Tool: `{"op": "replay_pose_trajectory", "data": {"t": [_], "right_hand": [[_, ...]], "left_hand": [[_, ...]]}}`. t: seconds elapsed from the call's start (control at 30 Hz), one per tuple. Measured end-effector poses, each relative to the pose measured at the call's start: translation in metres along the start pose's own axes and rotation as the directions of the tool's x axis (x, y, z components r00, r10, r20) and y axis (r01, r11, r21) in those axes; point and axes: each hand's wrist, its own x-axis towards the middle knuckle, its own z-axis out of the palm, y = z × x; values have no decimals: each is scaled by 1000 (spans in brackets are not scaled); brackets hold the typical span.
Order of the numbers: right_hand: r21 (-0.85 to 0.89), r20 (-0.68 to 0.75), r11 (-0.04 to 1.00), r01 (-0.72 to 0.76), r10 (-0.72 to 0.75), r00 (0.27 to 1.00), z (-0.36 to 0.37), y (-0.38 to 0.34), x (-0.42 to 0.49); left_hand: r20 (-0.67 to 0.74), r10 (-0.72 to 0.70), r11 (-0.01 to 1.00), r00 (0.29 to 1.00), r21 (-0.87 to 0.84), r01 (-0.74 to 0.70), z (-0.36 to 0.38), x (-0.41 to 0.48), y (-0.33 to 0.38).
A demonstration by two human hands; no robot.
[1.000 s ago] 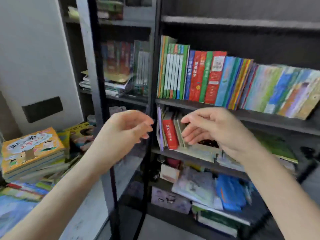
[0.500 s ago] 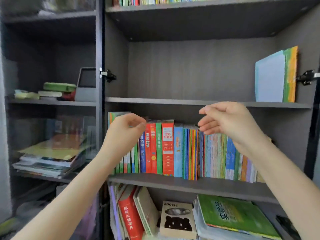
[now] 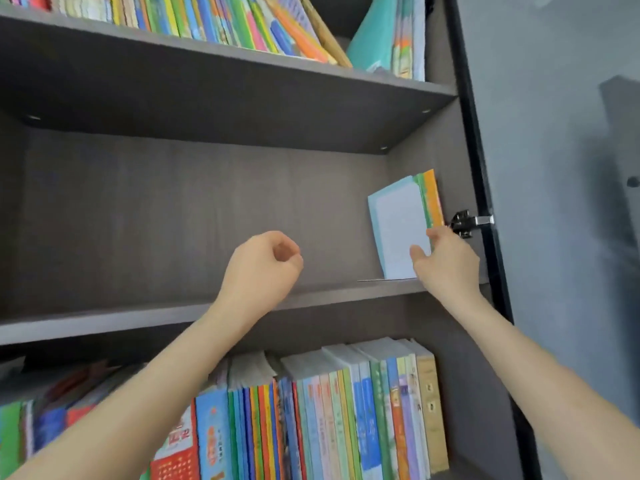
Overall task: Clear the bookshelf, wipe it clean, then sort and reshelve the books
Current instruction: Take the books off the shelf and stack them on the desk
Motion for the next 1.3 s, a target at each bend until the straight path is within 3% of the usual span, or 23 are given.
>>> {"op": "replay_pose_trajectory", "data": {"t": [0.17,0.3,0.5,0.6,0.8,1.0,1.17,1.3], "right_hand": [[-184,89,975,-120,138,986,17,47,74],[-201,228,961,-192,237,945,49,70,114],[-303,278,952,-39,127,952,79,72,138],[-297,320,955,-7,106,941,88,65,142],[-195,291,980,26,33,956,85,58,133],[58,211,991,123,-132,969,70,52,110],[250,76,945,210,-235,969,61,28,82],[430,-60,850,306,-311,948,33,5,38]], "left_hand": [[109,41,999,993,13,-43,78,47,6],[206,9,994,979,104,-31,113,84,6],[160,221,925,962,278,-259,134,84,12],[161,185,926,970,301,-226,135,84,10],[74,56,972,996,224,-71,130,88,7],[-51,-51,997,997,47,53,127,86,7],[-117,-177,973,977,-171,155,107,69,23],[-165,-248,951,955,-230,208,73,43,41]]}}
